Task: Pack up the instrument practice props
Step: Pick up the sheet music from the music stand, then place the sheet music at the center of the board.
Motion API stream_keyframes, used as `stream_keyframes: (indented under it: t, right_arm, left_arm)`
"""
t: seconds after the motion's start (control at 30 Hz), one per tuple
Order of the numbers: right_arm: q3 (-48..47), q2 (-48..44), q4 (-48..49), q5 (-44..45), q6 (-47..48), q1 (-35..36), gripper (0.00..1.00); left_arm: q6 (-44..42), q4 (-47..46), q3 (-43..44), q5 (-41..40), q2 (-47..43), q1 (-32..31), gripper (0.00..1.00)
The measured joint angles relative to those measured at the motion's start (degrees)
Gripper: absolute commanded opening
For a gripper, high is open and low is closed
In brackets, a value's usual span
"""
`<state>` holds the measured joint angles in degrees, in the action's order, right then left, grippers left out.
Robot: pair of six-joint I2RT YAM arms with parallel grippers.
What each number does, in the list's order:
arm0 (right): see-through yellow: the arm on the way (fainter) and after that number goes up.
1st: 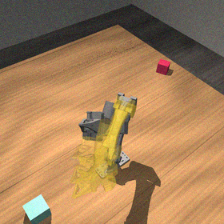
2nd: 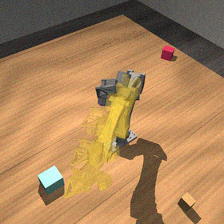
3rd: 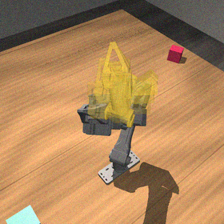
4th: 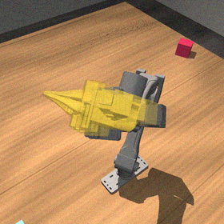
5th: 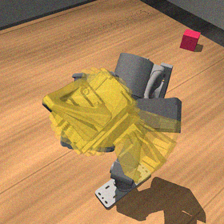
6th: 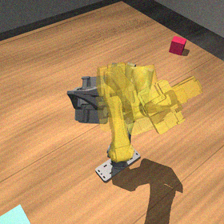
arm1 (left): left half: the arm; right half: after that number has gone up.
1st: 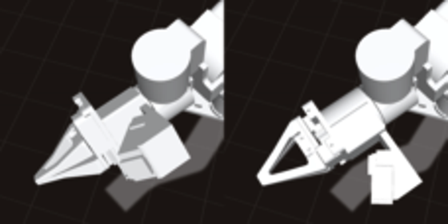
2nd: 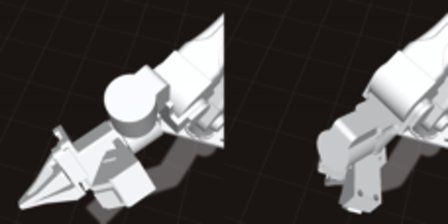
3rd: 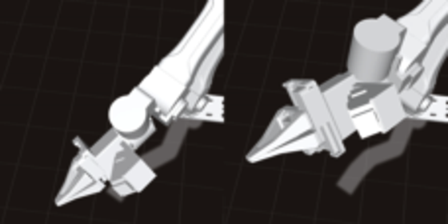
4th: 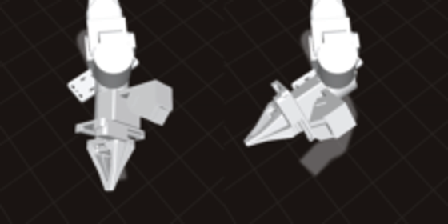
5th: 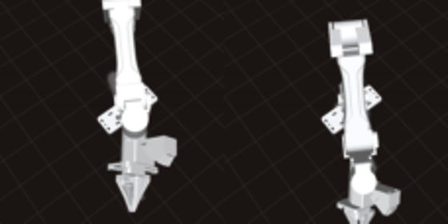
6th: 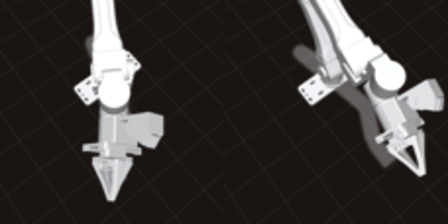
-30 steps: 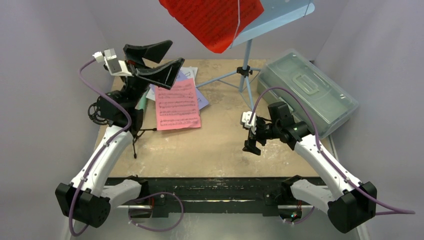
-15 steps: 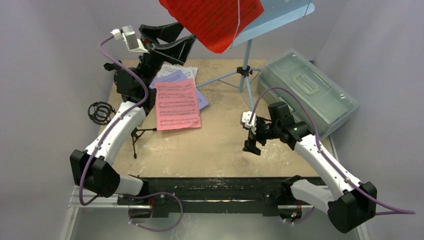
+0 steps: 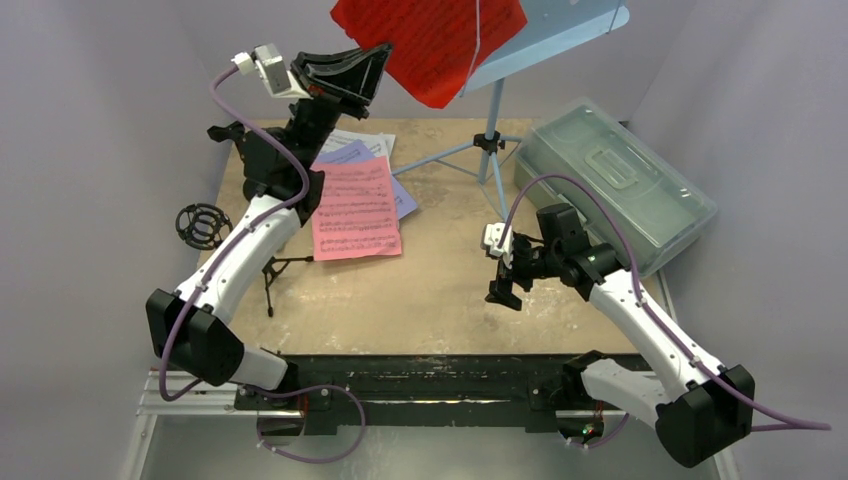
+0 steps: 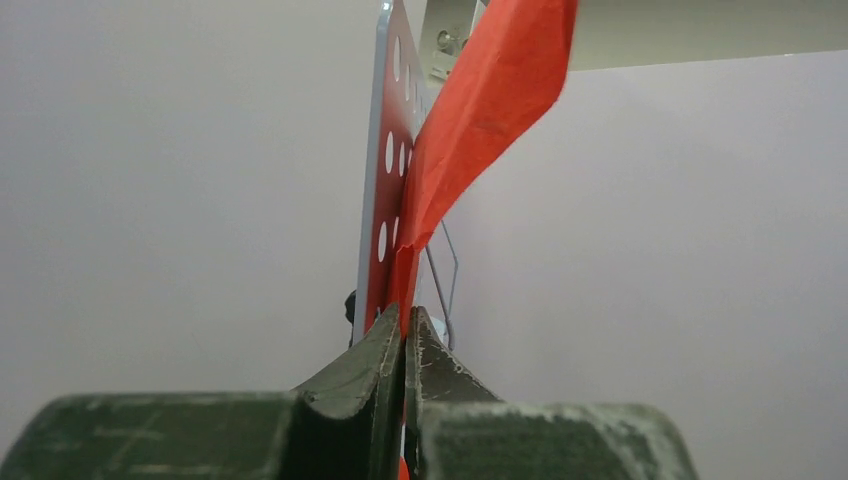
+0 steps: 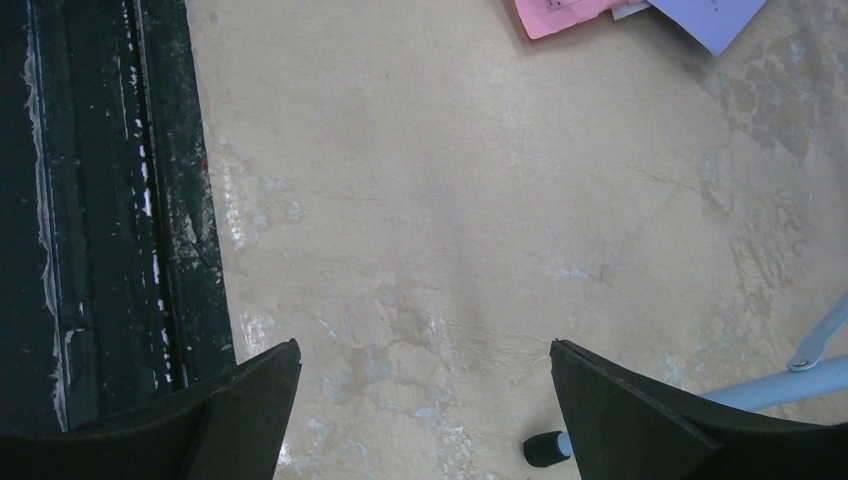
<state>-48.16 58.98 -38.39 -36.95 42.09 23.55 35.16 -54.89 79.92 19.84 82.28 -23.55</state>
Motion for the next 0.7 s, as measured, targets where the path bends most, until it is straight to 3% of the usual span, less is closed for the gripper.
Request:
stream_keyframes:
  t: [0.37, 0.7]
  right_arm:
    - [0.00, -0.57, 0.00, -0.02, 0.00, -0.11, 0.99]
    - [0.00, -0.57, 0.00, -0.02, 0.00, -0.11, 0.99]
  left_arm:
    - [-4.55, 1.86, -7.67, -9.20, -10.78, -0.11, 0.00]
    - [-10.78, 10.45, -12.87, -18.16, -24.30, -0.11, 0.00]
